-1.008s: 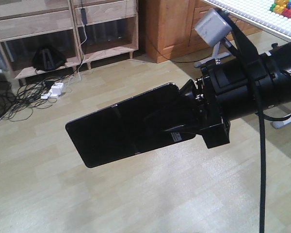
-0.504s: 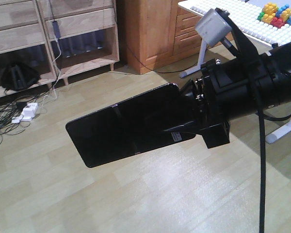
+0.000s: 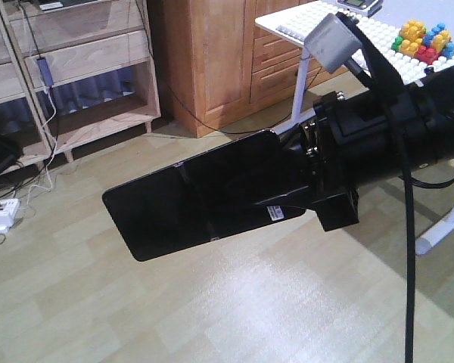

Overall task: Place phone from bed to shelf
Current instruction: 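Carry the phone in the right gripper to the wooden shelf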

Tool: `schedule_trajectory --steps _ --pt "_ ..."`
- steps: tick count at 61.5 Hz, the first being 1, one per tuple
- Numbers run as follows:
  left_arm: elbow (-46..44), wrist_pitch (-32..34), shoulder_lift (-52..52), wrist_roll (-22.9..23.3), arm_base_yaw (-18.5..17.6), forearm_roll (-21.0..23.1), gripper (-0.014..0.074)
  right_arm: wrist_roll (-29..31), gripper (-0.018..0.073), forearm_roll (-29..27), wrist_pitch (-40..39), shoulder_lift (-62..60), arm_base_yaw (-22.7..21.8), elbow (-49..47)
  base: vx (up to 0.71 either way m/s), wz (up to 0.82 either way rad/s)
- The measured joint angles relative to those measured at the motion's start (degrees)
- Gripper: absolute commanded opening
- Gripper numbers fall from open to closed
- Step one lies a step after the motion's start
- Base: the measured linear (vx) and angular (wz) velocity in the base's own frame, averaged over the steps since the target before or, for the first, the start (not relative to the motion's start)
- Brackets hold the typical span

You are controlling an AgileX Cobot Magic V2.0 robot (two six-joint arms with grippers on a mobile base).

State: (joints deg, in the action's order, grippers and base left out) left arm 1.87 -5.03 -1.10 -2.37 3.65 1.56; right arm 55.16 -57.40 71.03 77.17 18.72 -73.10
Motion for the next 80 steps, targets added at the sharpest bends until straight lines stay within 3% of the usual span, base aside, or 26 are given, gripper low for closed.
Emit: schedule_trajectory --steps 80 --pt "0.00 0.00 0.00 0.00 0.00 0.00 0.0001 0.00 -0.0002 0.06 0.00 0.00 0.00 0.00 0.46 0.03"
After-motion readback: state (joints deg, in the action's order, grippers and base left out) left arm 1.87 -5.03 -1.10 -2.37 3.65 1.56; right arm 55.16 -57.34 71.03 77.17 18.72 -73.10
